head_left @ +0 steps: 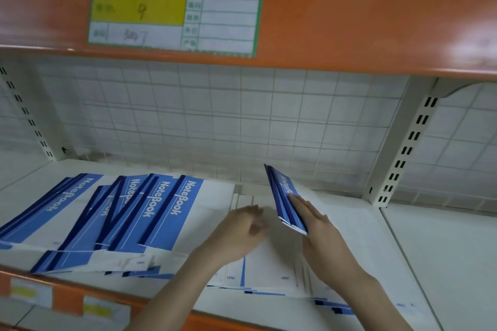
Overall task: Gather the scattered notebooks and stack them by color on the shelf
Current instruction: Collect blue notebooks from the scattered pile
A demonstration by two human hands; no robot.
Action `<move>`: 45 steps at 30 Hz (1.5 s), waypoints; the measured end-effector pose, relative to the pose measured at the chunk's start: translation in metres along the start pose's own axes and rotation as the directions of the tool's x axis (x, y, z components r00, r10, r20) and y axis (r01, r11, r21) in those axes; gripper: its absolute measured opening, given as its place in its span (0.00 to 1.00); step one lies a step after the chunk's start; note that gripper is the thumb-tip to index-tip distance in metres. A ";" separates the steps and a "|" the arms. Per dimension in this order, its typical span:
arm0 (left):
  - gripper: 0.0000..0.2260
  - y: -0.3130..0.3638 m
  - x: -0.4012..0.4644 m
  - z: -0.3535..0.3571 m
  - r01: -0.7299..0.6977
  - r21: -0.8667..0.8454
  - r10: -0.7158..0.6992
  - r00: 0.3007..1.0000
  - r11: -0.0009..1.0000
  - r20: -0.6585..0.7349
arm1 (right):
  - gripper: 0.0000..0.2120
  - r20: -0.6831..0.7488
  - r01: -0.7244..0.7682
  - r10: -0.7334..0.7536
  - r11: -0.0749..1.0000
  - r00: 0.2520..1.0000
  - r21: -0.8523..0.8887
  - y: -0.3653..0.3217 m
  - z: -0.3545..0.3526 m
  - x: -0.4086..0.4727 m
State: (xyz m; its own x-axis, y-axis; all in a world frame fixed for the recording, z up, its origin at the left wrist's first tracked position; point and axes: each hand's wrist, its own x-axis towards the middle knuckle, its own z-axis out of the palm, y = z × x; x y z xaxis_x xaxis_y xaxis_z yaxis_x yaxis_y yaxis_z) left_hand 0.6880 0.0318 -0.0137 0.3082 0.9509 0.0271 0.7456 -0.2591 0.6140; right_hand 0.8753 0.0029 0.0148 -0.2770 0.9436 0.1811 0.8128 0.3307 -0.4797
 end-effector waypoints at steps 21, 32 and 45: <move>0.30 0.047 0.029 0.081 -0.093 0.546 0.034 0.992 0.832 0.118 | 0.37 -0.060 -0.041 0.043 0.998 0.997 0.037 0.012 -0.009 -0.019; 0.33 0.036 0.032 0.062 0.210 0.145 -0.163 0.946 0.967 -0.282 | 0.34 0.026 -0.075 0.079 0.990 0.997 -0.117 0.025 -0.006 -0.025; 0.13 0.036 0.030 0.043 0.171 -0.869 -0.316 0.949 0.465 0.018 | 0.36 0.142 -0.033 0.070 0.968 0.987 -0.249 0.033 0.015 -0.035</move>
State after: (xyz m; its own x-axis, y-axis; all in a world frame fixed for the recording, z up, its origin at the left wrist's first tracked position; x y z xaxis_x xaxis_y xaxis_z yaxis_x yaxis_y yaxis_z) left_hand 0.7496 0.0441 -0.0244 0.0672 0.9809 -0.1824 -0.1143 0.1892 0.9753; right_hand 0.9040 -0.0186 -0.0197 -0.2892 0.9570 0.0233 0.9235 0.2853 -0.2564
